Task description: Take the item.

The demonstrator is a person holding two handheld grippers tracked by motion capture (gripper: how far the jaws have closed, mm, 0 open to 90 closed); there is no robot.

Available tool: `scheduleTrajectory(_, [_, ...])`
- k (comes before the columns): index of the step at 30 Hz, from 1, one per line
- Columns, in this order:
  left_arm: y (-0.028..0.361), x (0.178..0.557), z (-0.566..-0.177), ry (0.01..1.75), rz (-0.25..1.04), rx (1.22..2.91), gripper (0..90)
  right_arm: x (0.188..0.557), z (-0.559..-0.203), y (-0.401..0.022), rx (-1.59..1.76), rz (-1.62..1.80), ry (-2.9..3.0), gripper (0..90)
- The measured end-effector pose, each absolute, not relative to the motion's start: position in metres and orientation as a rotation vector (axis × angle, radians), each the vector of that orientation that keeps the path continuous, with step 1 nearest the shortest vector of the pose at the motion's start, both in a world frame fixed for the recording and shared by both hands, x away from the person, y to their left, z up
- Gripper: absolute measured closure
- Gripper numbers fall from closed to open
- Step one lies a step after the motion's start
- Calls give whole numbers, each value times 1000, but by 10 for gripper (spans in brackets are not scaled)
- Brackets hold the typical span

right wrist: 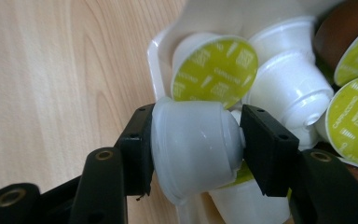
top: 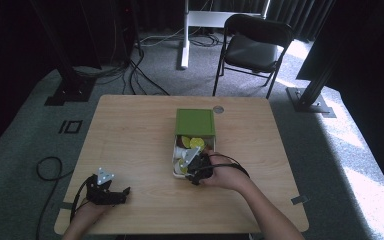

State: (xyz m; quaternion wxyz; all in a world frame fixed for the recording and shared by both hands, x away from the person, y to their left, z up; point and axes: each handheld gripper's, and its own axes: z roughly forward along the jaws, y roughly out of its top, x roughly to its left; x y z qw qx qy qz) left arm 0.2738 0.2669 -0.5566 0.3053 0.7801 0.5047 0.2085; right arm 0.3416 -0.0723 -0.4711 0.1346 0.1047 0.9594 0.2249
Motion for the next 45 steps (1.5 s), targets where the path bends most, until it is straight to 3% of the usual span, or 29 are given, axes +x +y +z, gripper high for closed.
scheduleTrajectory(24, [267,274,-557,1336,552,2065,15,336,-450,-113,643,1202,2470,485])
scheduleTrajectory(45, [267,274,-557,1335,551,2069,15,355,-435,-147,866,1407,2130,486])
